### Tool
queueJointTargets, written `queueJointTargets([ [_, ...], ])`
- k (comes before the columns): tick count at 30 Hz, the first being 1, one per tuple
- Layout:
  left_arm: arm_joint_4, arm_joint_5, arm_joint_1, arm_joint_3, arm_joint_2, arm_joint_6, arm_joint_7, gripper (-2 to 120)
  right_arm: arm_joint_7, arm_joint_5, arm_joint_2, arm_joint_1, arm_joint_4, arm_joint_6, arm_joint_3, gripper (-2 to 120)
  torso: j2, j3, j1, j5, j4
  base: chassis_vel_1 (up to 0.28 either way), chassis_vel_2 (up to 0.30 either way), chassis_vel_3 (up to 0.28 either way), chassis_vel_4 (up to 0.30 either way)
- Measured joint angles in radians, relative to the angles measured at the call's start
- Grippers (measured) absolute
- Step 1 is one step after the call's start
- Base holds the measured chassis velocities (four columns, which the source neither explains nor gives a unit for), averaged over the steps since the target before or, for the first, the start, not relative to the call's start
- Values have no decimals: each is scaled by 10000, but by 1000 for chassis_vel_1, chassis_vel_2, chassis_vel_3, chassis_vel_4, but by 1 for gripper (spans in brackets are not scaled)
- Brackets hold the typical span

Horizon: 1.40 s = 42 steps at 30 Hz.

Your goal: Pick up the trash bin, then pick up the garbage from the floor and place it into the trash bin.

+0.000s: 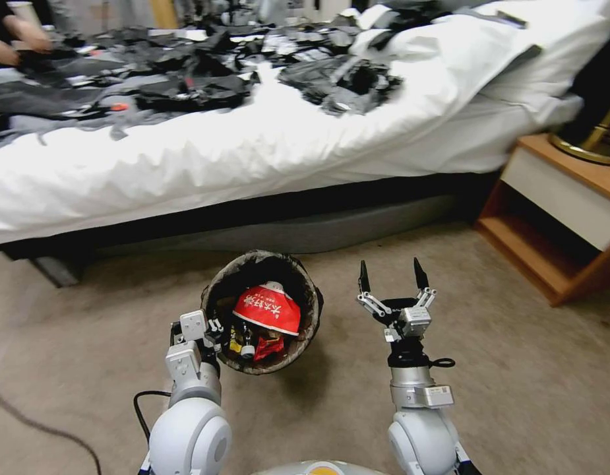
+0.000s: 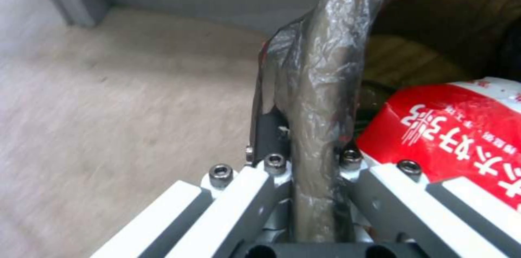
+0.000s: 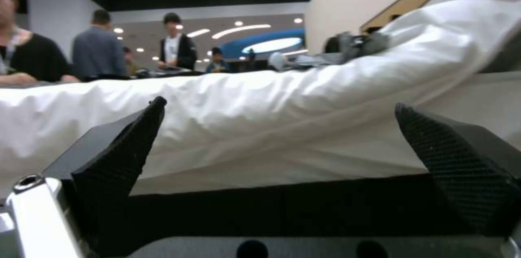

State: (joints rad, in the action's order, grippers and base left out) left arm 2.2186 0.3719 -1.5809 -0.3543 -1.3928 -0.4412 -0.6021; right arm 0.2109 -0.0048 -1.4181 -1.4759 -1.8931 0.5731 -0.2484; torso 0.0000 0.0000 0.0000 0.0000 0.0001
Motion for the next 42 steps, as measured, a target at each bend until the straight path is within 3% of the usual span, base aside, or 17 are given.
queueJointTargets([
  [42, 512, 287, -280, -190, 26, -369, -219, 0, -187, -435, 6, 9, 198, 69, 60, 100, 0, 1, 0, 0, 0, 126, 123, 128, 123],
])
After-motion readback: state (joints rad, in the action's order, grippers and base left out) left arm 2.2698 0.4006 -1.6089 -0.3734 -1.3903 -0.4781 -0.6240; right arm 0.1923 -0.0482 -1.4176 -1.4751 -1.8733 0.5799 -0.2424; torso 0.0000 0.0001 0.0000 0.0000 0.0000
